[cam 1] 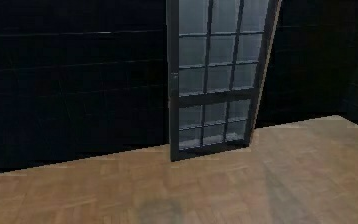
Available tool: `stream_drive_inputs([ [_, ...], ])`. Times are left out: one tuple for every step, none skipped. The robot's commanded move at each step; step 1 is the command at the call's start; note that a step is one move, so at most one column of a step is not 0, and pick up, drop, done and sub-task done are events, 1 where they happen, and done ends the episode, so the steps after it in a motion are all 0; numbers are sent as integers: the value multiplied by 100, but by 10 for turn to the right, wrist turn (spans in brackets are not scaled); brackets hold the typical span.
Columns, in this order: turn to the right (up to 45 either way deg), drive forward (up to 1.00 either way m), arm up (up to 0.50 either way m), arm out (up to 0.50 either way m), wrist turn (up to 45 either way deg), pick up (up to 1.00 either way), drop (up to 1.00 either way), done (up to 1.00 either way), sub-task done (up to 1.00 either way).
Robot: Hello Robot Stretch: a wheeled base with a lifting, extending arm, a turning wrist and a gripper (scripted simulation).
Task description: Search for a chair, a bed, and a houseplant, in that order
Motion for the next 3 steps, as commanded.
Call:
stream_drive_inputs([
  [240, 0, 0, 0, 0, 0, 0, 0, 0],
  [0, 30, 0, 0, 0, 0, 0, 0, 0],
  [-330, 0, 0, 0, 0, 0, 0, 0, 0],
])
